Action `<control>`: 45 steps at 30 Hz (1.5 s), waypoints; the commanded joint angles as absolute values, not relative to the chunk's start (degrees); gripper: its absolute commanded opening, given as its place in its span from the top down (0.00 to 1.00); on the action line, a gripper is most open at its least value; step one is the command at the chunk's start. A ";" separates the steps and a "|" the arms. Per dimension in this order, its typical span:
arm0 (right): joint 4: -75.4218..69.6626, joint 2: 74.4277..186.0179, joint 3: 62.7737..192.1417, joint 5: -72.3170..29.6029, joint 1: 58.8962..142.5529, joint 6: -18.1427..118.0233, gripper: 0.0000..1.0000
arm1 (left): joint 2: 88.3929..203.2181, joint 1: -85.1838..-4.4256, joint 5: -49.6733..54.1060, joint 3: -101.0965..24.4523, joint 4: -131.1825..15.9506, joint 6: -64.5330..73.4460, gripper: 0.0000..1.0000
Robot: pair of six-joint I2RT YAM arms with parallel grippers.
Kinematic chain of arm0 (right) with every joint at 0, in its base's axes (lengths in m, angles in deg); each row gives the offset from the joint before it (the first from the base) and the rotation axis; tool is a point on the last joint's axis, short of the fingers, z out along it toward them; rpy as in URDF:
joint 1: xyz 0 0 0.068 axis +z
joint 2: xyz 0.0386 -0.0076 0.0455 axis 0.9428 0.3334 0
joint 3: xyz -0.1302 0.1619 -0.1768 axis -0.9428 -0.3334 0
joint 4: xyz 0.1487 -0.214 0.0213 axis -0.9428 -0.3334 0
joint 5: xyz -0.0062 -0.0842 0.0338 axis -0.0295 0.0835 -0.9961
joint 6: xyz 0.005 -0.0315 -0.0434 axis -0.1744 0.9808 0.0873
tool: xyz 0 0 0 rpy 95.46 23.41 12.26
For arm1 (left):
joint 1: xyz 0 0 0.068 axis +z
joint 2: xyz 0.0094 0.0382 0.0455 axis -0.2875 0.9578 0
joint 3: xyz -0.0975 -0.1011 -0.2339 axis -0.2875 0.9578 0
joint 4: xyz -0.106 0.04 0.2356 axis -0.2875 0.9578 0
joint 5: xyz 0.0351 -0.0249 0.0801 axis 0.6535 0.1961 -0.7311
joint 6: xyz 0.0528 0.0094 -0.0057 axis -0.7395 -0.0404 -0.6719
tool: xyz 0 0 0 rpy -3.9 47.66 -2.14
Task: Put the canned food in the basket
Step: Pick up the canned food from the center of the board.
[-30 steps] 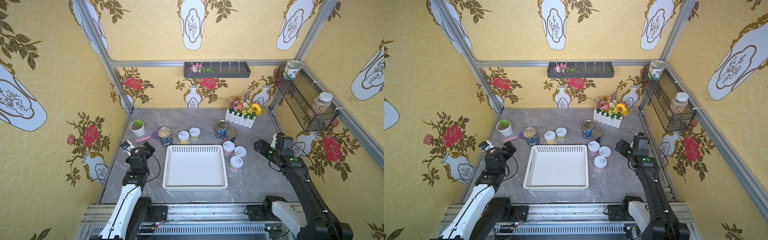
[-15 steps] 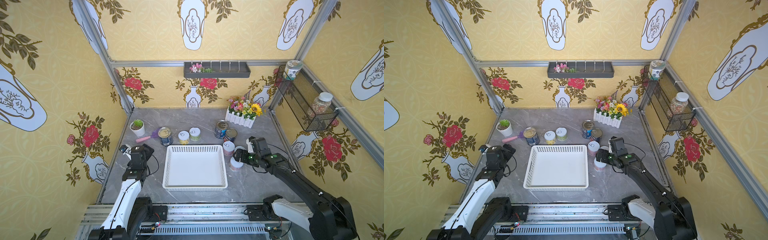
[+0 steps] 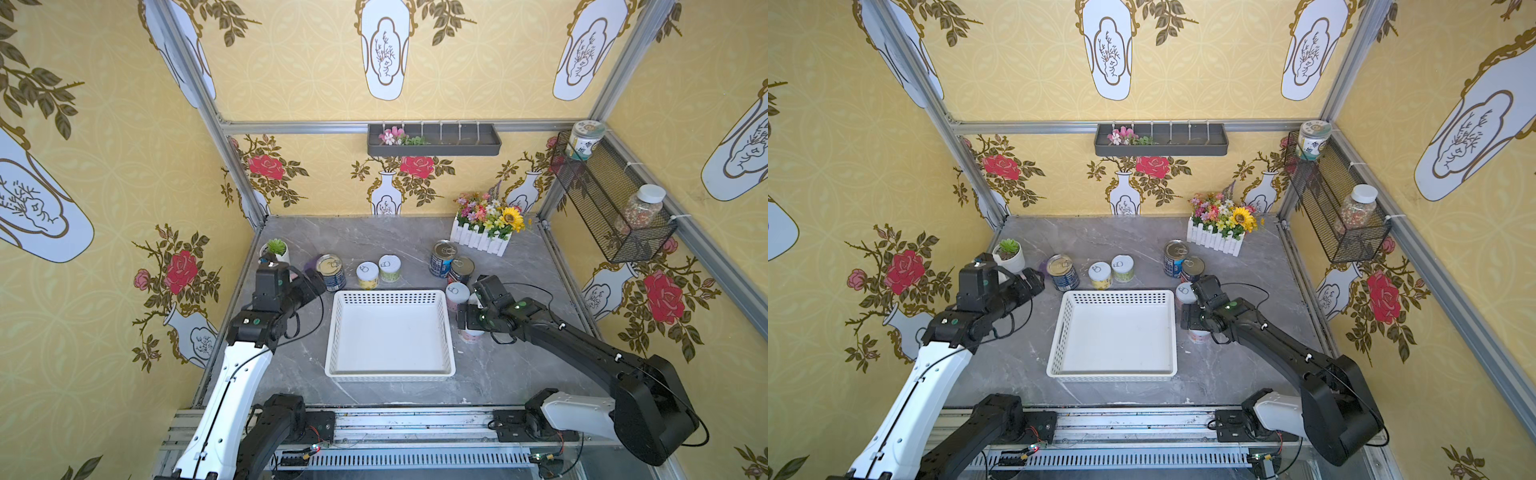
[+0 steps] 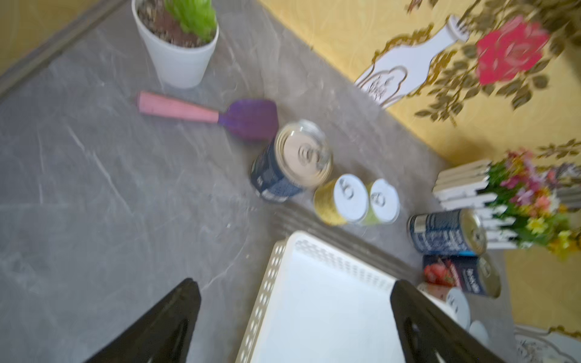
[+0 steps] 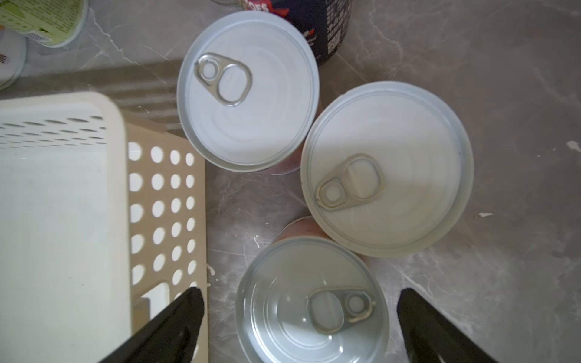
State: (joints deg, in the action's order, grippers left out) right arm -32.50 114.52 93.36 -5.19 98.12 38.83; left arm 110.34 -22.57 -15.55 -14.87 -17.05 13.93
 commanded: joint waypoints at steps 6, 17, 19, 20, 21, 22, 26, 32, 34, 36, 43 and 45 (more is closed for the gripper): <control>-33.66 116.07 93.35 -3.58 98.39 38.89 0.04 | 110.82 -22.64 -16.55 -14.31 -18.00 11.14 0.00; -33.69 119.14 94.12 -4.32 98.36 39.53 0.25 | 110.41 -22.97 -19.29 -14.65 -17.11 11.89 0.00; -33.72 119.31 94.24 -3.91 98.38 39.55 0.27 | 110.73 -22.95 -19.21 -14.61 -17.07 11.93 0.00; -33.80 119.19 94.17 -3.72 98.37 39.50 0.29 | 110.94 -22.99 -19.29 -14.66 -17.04 11.86 0.00; -33.79 119.05 94.17 -3.62 98.41 39.48 0.31 | 111.13 -23.00 -19.33 -14.70 -16.96 11.93 0.00; -33.66 118.89 94.13 -3.55 98.38 39.58 0.32 | 111.23 -22.95 -19.33 -14.69 -16.92 11.98 0.00; -33.67 117.61 94.27 -2.80 98.79 39.73 0.33 | 111.51 -23.00 -19.33 -14.75 -16.79 12.02 0.00; -37.40 116.35 99.02 -1.95 101.56 38.86 0.34 | 111.95 -22.99 -19.33 -14.70 -16.95 11.98 0.00; -39.81 116.81 101.68 0.04 103.63 38.31 0.34 | 112.12 -22.95 -19.40 -14.71 -16.83 12.02 0.00; -43.15 117.41 104.97 2.93 105.90 37.76 0.34 | 112.25 -22.91 -19.48 -14.74 -16.86 12.02 0.00; -50.80 116.99 113.38 7.45 109.91 36.46 0.34 | 111.54 -22.95 -19.94 -14.71 -16.77 12.16 0.00; -52.18 116.63 115.22 7.95 111.08 35.86 0.34 | 111.10 -22.95 -20.02 -14.62 -16.78 12.13 0.00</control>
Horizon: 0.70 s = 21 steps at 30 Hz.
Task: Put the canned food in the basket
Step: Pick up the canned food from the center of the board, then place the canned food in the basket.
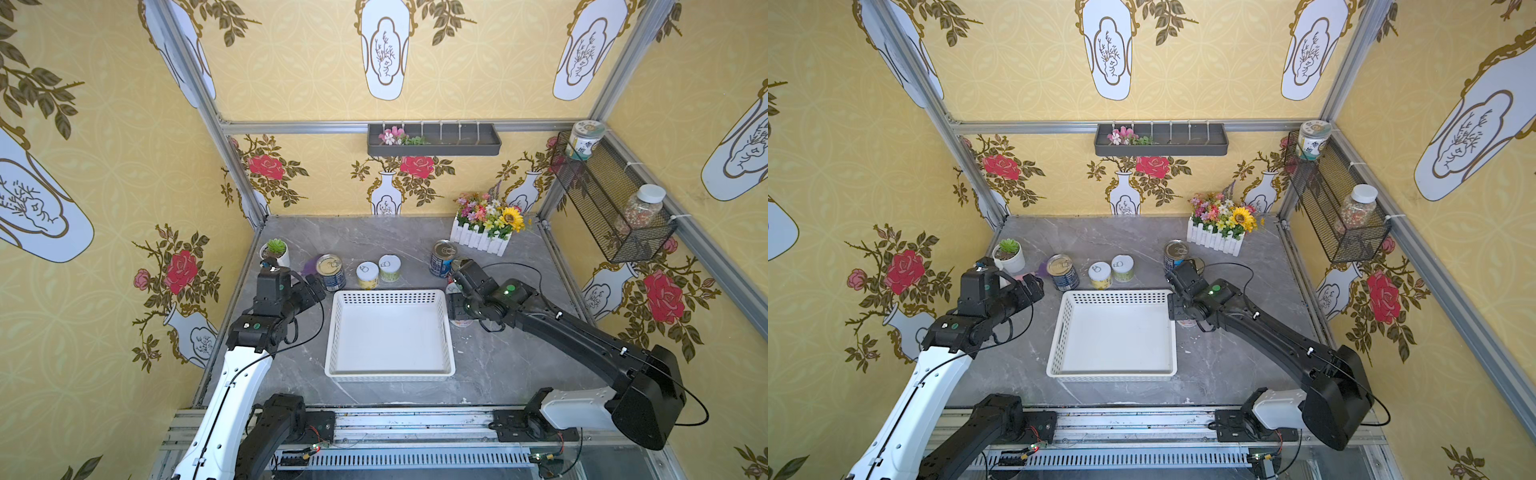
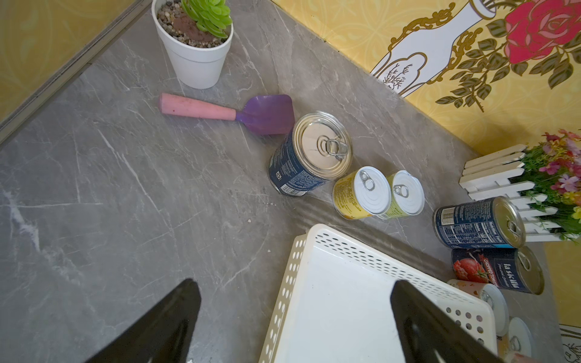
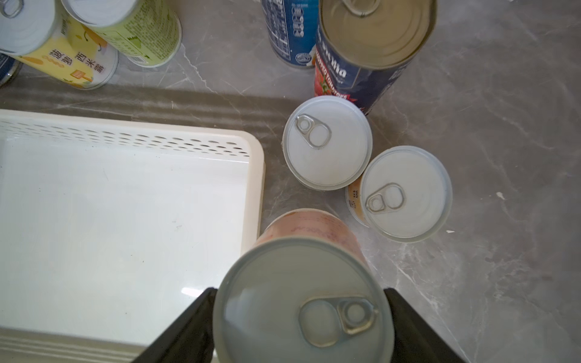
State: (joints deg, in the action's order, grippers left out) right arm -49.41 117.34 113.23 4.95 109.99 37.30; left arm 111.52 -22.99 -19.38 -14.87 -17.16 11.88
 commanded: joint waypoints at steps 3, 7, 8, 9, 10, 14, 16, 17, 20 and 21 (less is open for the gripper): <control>-52.31 116.37 116.83 7.34 113.39 34.67 0.34 | 110.39 -22.97 -20.35 -14.66 -16.77 12.14 0.00; -51.57 118.13 118.85 7.49 117.91 32.90 0.34 | 109.64 -22.95 -20.61 -14.62 -16.69 12.17 0.00; -51.31 118.97 119.36 7.83 119.02 32.53 0.34 | 109.50 -22.95 -20.80 -14.57 -16.59 12.21 0.00; -51.08 120.06 119.99 8.11 119.98 32.18 0.34 | 109.25 -23.03 -21.06 -14.63 -16.60 12.30 0.00; -50.88 121.19 120.57 8.30 120.78 31.93 0.34 | 109.07 -23.01 -21.37 -14.57 -16.49 12.40 0.00; -48.85 125.73 122.35 8.06 122.83 31.26 0.34 | 108.77 -23.03 -22.06 -14.61 -16.26 12.55 0.00; -47.06 128.01 122.74 7.80 123.38 31.03 0.35 | 108.53 -23.03 -22.14 -14.61 -16.24 12.56 0.00; -46.29 129.28 122.92 7.70 123.41 31.03 0.34 | 108.45 -23.03 -22.14 -14.61 -16.25 12.60 0.00; -45.41 133.19 124.30 7.95 123.46 30.78 0.34 | 108.45 -23.03 -22.14 -14.61 -16.24 12.55 0.00; -45.19 134.42 124.63 7.96 123.49 30.81 0.35 | 108.52 -23.04 -22.14 -14.61 -16.29 12.57 0.00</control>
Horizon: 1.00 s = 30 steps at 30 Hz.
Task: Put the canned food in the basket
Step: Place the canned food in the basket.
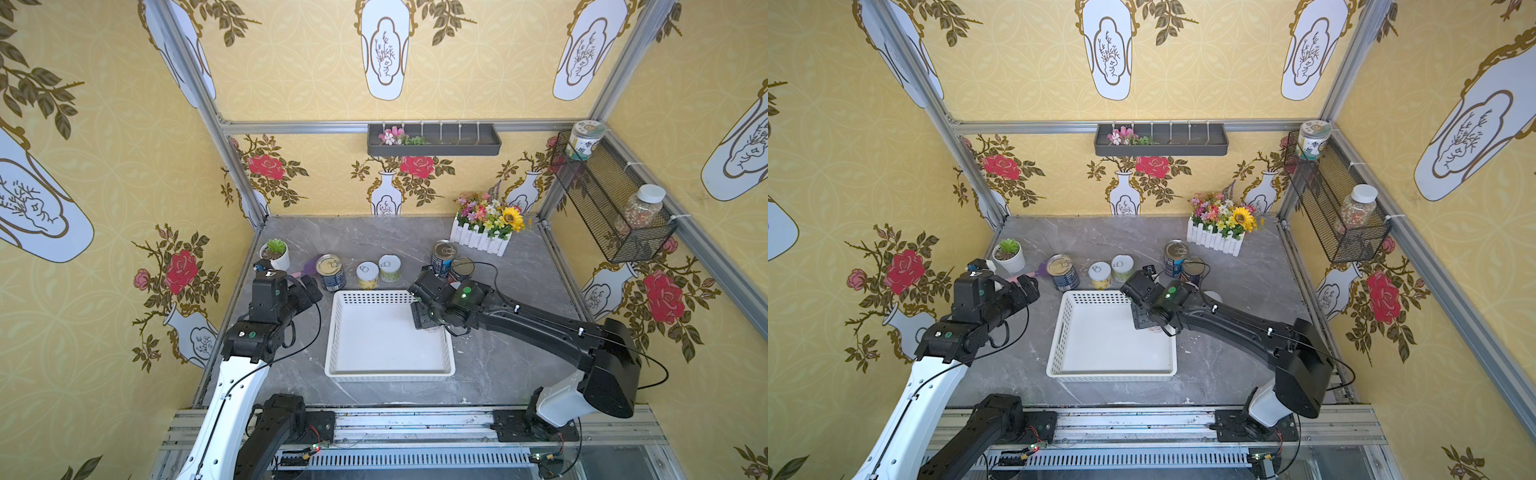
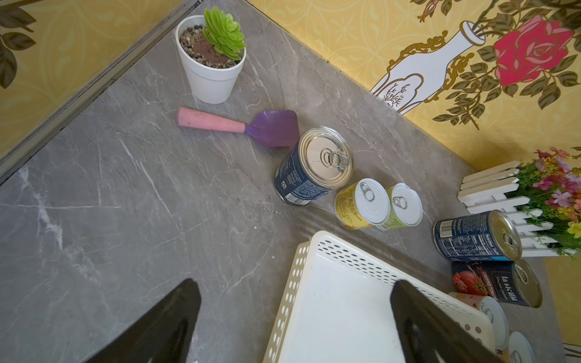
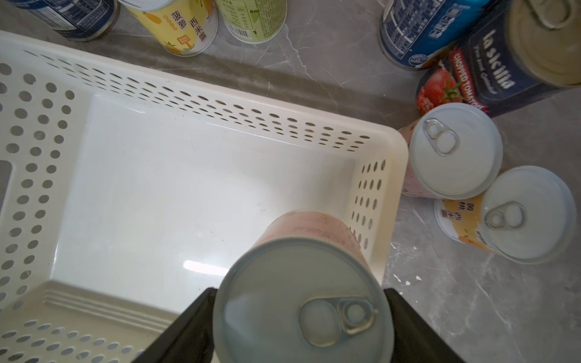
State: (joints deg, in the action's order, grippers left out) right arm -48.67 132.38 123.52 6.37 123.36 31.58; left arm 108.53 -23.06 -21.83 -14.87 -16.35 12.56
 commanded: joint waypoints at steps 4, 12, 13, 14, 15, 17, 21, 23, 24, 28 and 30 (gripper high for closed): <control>-44.66 139.35 126.79 8.64 123.32 30.98 0.34 | 108.59 -23.12 -21.80 -14.61 -16.35 12.47 0.00; -43.98 146.02 129.92 8.00 121.61 31.80 0.34 | 108.11 -23.09 -21.86 -14.54 -16.47 12.49 0.00; -43.60 146.28 129.84 7.52 121.13 31.88 0.34 | 108.21 -23.12 -21.81 -14.53 -16.51 12.52 0.00; -43.24 146.43 129.64 7.03 120.40 31.90 0.34 | 108.33 -23.12 -21.79 -14.52 -16.50 12.53 0.00; -42.80 146.60 129.50 6.38 119.81 32.07 0.34 | 108.46 -23.11 -21.76 -14.52 -16.51 12.43 0.00; -42.25 147.02 129.27 5.77 118.57 32.28 0.35 | 108.67 -23.11 -21.61 -14.51 -16.59 12.39 0.00; -41.66 147.78 129.18 5.80 117.34 32.96 0.35 | 108.87 -23.12 -21.44 -14.52 -16.57 12.40 0.00; -41.06 148.09 128.88 5.29 116.98 33.12 0.35 | 108.87 -23.12 -21.18 -14.35 -16.73 12.29 0.00; -40.82 148.19 128.84 4.99 116.68 33.12 0.35 | 108.95 -23.12 -21.11 -14.33 -16.81 12.29 0.00; -39.84 149.02 128.58 4.38 115.38 33.06 0.35 | 109.29 -23.08 -21.04 -14.26 -16.87 12.31 0.00; -39.32 149.44 128.34 3.81 114.67 33.13 0.34 | 109.39 -23.11 -21.01 -14.29 -16.94 12.30 0.00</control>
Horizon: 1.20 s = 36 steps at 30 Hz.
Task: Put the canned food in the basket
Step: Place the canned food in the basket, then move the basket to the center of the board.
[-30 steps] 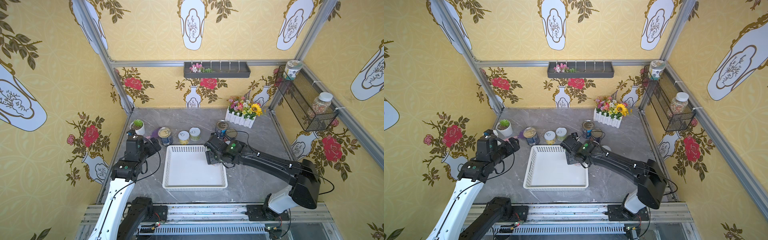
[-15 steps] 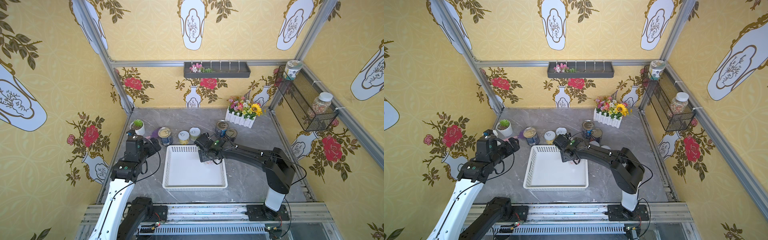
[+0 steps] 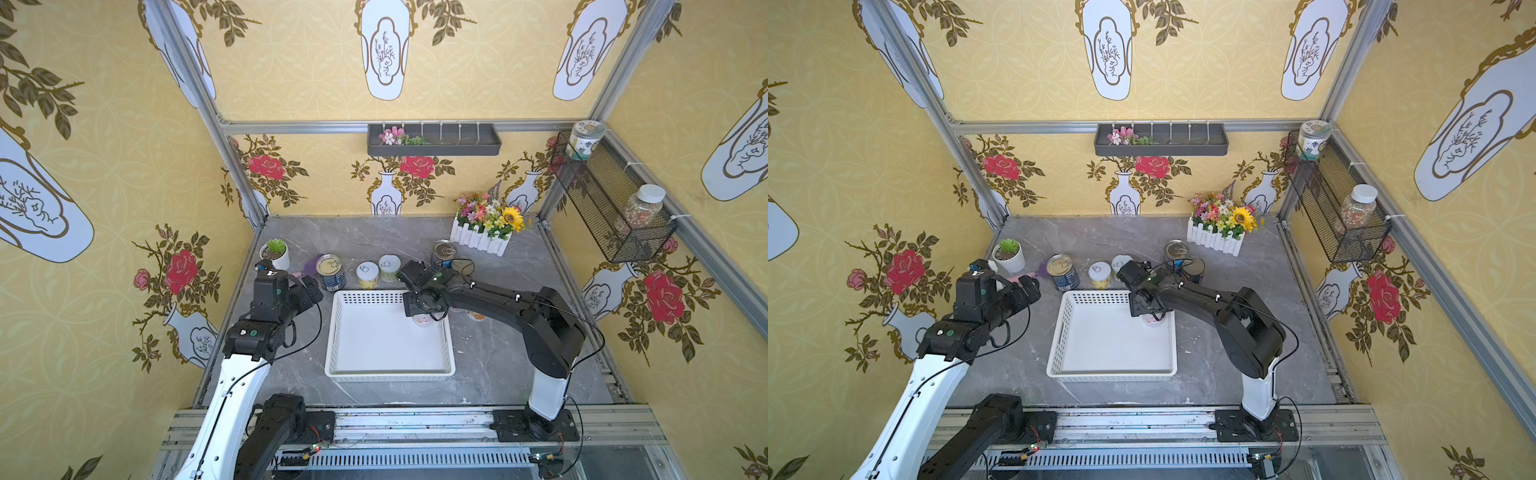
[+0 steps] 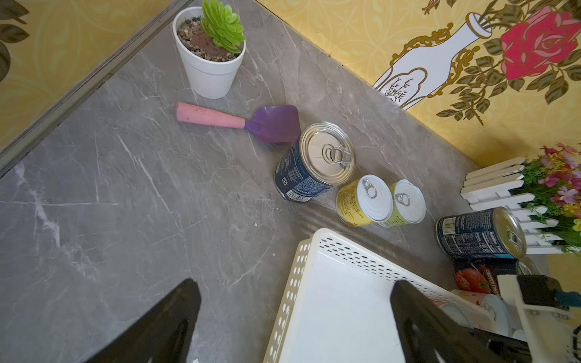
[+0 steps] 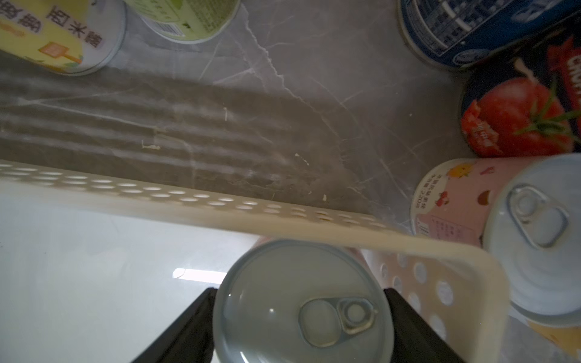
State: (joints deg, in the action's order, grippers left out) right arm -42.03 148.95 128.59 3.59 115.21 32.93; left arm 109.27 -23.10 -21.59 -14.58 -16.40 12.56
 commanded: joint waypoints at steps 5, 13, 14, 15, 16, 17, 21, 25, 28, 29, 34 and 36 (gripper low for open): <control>-38.75 150.01 128.22 3.64 114.30 33.22 0.26 | 109.91 -23.08 -20.91 -14.17 -16.90 12.37 0.00; -38.61 145.75 127.05 4.92 114.38 33.44 0.13 | 109.84 -23.12 -20.91 -14.15 -17.03 12.41 0.00; -38.68 144.98 126.91 4.97 114.42 33.47 0.12 | 109.84 -23.10 -20.92 -14.13 -17.04 12.46 0.00; -38.93 144.41 126.90 5.10 114.42 33.55 0.11 | 109.84 -23.07 -20.92 -14.10 -17.02 12.41 0.00; -39.22 143.76 126.86 5.27 114.42 33.58 0.10 | 109.83 -23.12 -20.91 -14.09 -17.04 12.39 0.00; -39.45 143.01 126.83 5.38 114.51 33.71 0.10 | 109.84 -23.12 -20.87 -14.17 -17.04 12.38 0.00; -40.22 138.55 125.15 6.40 115.38 33.75 0.09 | 109.75 -23.12 -21.06 -14.11 -17.04 12.47 0.00; -38.50 130.56 118.51 7.17 116.29 32.70 0.08 | 109.66 -23.05 -21.12 -14.00 -17.04 12.47 0.00; -37.84 125.00 113.25 7.17 116.40 31.55 0.08 | 109.75 -23.20 -21.09 -14.00 -17.04 12.63 0.00; -37.88 123.73 111.96 7.00 116.26 31.30 0.09 | 109.73 -23.21 -21.07 -14.02 -17.03 12.64 0.00; -37.95 121.33 107.18 5.58 116.28 31.15 0.16 | 110.00 -23.37 -21.18 -13.91 -17.04 12.78 0.00; -36.73 121.24 105.35 4.41 116.28 31.33 0.20 | 109.79 -23.36 -21.30 -13.90 -16.96 12.82 0.00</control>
